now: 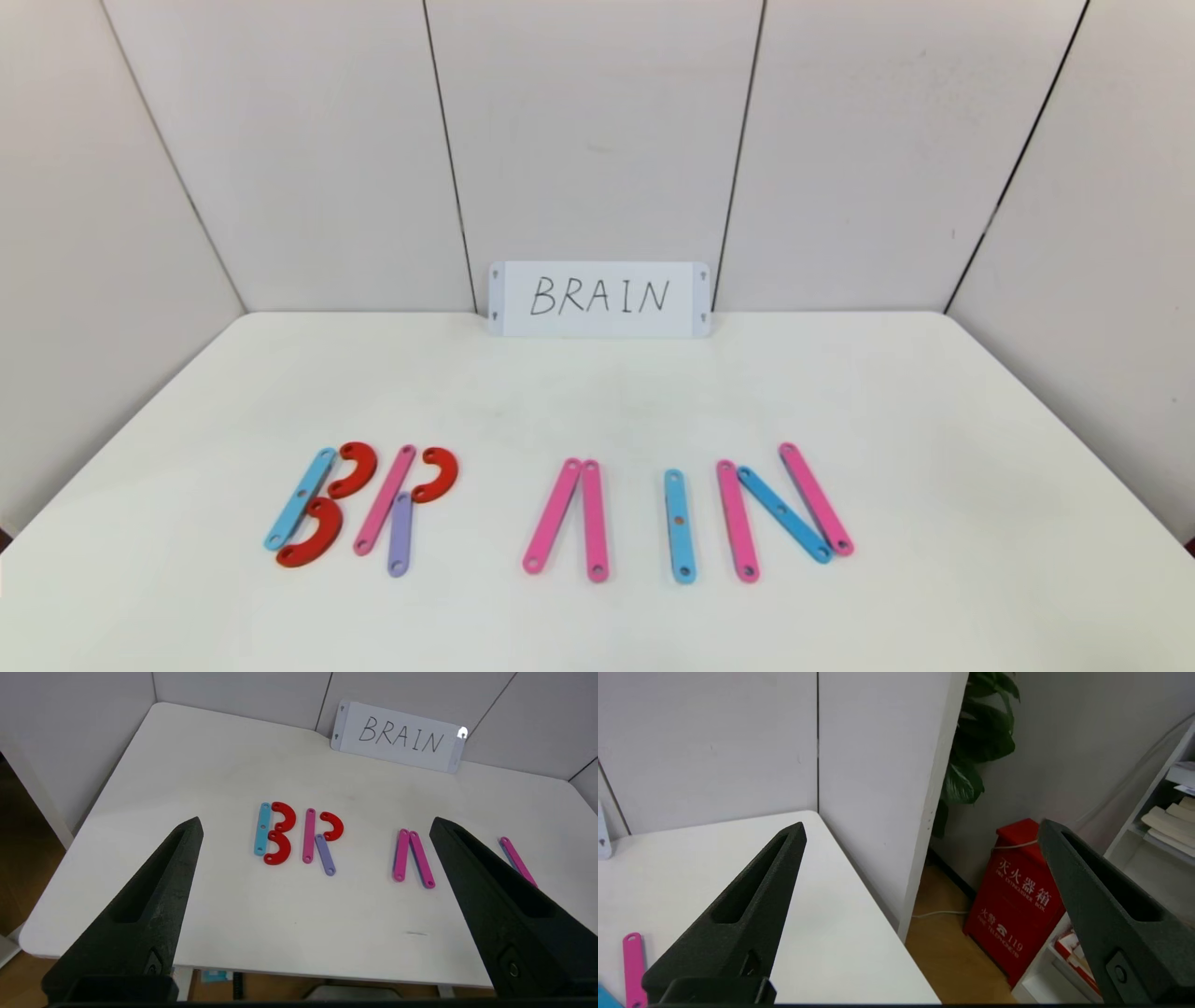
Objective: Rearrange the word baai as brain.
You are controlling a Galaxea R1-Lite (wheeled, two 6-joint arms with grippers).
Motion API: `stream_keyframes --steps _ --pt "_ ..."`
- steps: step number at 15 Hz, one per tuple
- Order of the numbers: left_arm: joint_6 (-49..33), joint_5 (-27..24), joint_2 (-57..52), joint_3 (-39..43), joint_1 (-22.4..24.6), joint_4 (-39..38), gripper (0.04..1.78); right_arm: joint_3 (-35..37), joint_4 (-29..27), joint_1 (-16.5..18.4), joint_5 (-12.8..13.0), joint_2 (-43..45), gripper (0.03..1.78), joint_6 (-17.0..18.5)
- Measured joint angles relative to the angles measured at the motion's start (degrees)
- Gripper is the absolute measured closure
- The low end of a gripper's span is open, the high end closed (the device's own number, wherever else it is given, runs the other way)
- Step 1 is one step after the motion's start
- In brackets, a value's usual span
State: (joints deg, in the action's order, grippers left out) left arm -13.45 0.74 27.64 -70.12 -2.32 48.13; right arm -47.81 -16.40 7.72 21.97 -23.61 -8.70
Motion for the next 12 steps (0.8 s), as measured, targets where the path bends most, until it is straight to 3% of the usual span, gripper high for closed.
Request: stream_keyframes --steps 3,7,12 --pt "0.7 -8.3 -5.7 -0.2 5.1 4.8 0.12 -0.3 -1.5 -1.1 -0.1 2.7 0.08 -0.1" --pt "1.7 -9.0 -10.1 0.0 6.1 7.7 0.12 -3.2 -6.5 -5.7 1.2 5.5 0.08 -0.5" --pt "3.5 -10.0 -13.2 0.4 5.3 11.4 0.12 -2.6 -10.0 -8.0 0.8 11.6 0.08 -0.9"
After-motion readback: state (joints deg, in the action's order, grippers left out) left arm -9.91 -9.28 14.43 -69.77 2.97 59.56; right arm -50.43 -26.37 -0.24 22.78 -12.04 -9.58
